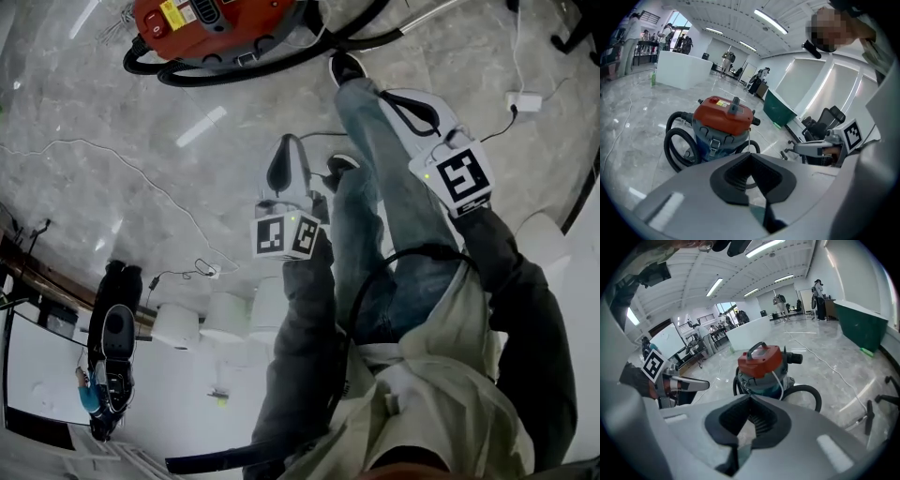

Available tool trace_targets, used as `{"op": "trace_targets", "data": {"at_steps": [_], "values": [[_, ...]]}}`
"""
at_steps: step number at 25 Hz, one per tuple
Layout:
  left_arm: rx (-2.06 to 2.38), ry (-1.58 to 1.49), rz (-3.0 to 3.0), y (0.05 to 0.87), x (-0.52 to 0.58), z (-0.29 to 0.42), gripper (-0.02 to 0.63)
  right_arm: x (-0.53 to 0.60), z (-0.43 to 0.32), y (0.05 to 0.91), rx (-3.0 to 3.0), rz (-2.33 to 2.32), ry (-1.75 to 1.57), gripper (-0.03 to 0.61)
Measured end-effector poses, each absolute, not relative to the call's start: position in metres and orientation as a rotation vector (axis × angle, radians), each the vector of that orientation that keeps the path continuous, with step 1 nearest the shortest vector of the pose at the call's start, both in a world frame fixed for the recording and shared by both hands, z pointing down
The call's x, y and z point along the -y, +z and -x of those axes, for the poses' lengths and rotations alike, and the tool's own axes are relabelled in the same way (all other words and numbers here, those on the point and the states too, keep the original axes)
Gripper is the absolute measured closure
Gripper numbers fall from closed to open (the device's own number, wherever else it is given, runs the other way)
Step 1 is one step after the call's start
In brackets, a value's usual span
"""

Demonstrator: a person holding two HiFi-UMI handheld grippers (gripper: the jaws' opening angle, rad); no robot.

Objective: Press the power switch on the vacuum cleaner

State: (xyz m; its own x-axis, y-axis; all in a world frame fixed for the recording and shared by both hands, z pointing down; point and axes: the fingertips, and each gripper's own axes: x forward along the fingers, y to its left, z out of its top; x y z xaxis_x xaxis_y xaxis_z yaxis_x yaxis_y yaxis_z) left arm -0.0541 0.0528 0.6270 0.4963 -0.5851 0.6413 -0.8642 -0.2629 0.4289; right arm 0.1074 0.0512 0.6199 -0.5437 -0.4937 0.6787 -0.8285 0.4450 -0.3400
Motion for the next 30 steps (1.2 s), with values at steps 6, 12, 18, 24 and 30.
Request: {"op": "trace_targets", "data": {"at_steps": [6,12,18,24,30], "values": [[1.203,0.140,-1.955,0.576,-0.113,0.064,0.612,-0.116,-0.071,0.572,2.286,-1.085,0.819,0.578],[1.266,0.081,-2.087,0.473,-0.194,0.109,0.612,-0.206,-0.026,0.474,2.372,-1.062,0.659,0.578],[1.271,0.113,-2.244,0.371,-0.258,0.112,0.609,-0.276,0.004,0.373,2.438,-1.036,0.564,0.578],[1.392,0.070,-2.319,0.285,-0.314,0.111,0.606,-0.339,0.023,0.290,2.498,-1.081,0.504,0.578],[1.375,0.170,-2.349,0.259,-0.352,0.093,0.606,-0.380,-0.001,0.263,2.499,-1.073,0.487,0.578]]}}
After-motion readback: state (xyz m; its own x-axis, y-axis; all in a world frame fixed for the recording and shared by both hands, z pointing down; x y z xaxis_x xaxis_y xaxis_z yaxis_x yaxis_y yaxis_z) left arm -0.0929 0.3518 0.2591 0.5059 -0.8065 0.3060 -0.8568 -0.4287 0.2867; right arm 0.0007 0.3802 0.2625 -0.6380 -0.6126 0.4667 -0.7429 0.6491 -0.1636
